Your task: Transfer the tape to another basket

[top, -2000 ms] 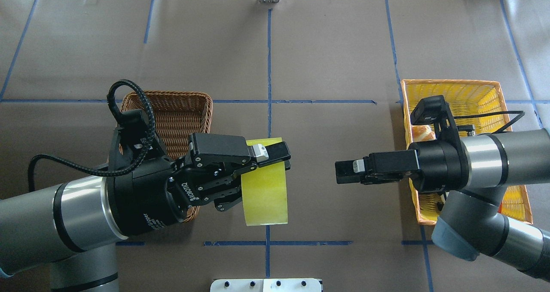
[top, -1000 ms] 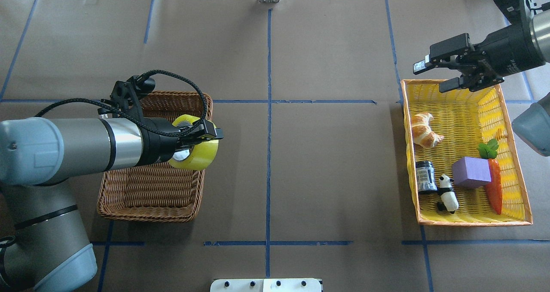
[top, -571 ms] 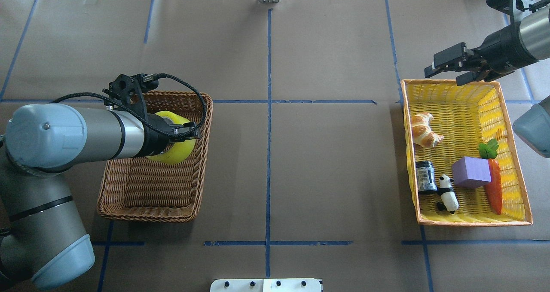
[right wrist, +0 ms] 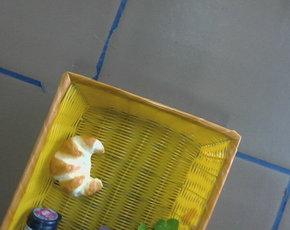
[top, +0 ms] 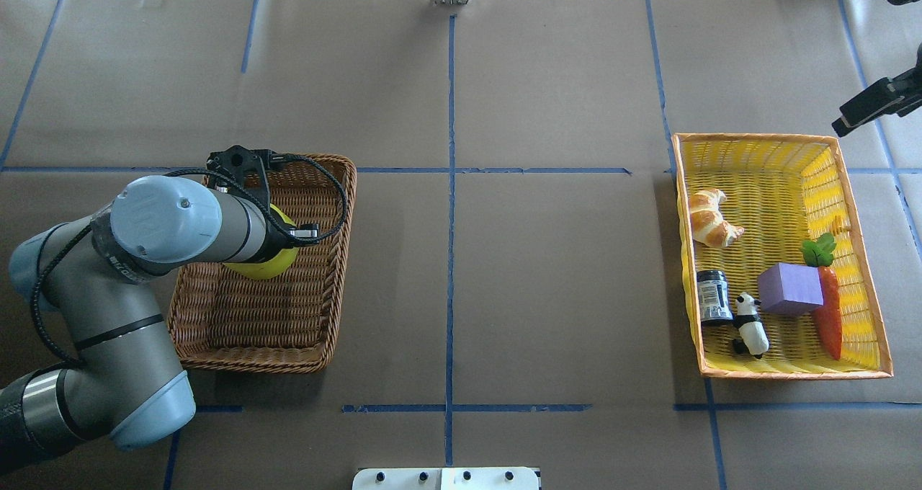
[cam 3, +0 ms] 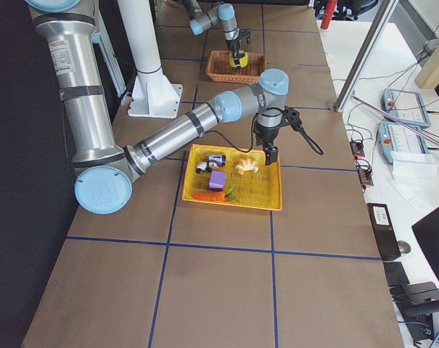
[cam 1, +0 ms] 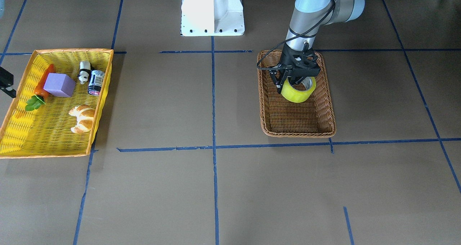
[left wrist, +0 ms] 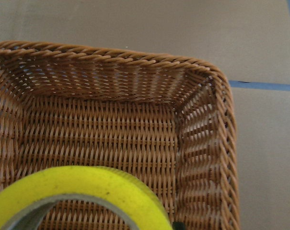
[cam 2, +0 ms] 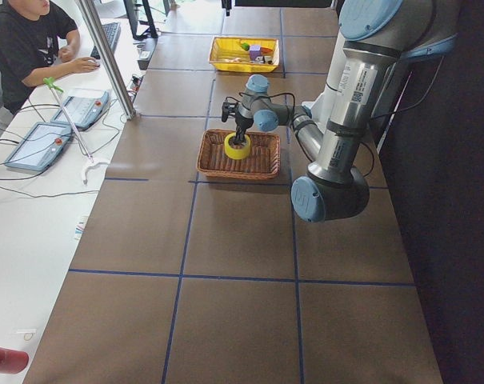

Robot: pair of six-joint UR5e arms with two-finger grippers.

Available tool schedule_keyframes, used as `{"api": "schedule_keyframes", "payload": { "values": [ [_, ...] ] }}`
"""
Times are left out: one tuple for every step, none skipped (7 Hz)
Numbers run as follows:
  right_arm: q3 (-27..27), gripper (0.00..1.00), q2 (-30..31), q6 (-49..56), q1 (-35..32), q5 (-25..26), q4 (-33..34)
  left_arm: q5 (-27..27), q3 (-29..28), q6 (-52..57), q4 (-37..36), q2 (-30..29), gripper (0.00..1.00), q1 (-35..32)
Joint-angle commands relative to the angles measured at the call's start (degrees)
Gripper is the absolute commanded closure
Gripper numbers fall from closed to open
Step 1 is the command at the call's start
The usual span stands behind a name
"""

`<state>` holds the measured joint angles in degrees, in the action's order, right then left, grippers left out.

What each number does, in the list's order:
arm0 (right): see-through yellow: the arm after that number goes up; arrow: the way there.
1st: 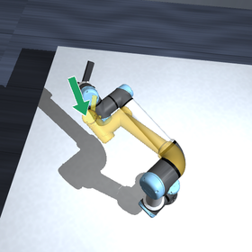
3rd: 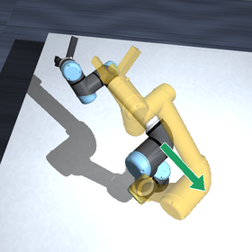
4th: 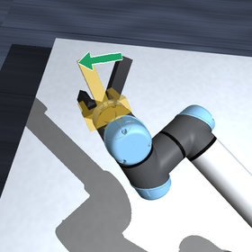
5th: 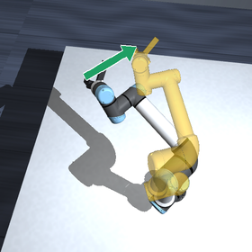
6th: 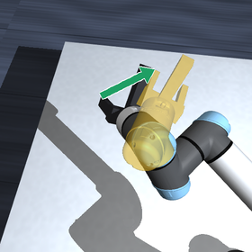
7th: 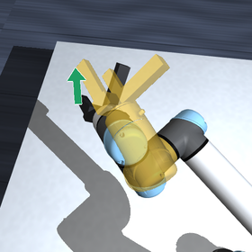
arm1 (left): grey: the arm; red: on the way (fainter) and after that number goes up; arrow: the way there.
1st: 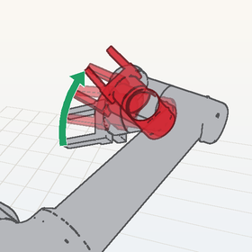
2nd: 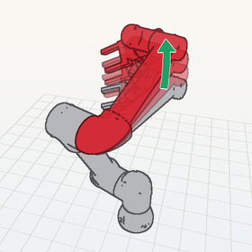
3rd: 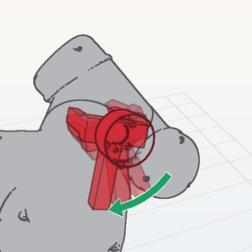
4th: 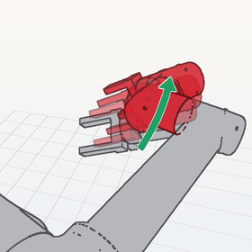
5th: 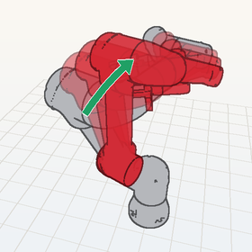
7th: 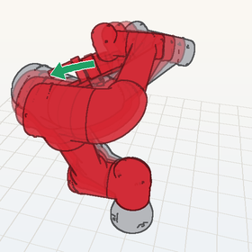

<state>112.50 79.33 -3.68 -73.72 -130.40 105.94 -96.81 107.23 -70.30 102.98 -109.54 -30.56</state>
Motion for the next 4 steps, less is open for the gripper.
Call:
{"api": "schedule_keyframes", "payload": {
  "values": [
    [1.23, 0.00, 1.44, 2.62, -0.81, -0.11, 2.08, -0.22, -0.53, 5.24, -0.41, -0.06, 0.01, 0.06],
    [1.14, 0.00, 1.53, 2.62, -0.81, -1.33, 2.16, -0.31, -0.09, 5.44, -0.85, 0.37, 0.00, -0.02],
    [1.14, 0.00, 1.62, 2.62, -0.81, -1.87, 2.16, -2.57, 1.48, 10.92, -4.68, -0.06, 0.00, -0.72],
    [1.06, 0.00, 2.14, 2.71, -0.81, -1.87, 2.25, -5.29, 4.02, 18.46, -9.24, 0.02, 0.00, -4.12]
  ]
}}
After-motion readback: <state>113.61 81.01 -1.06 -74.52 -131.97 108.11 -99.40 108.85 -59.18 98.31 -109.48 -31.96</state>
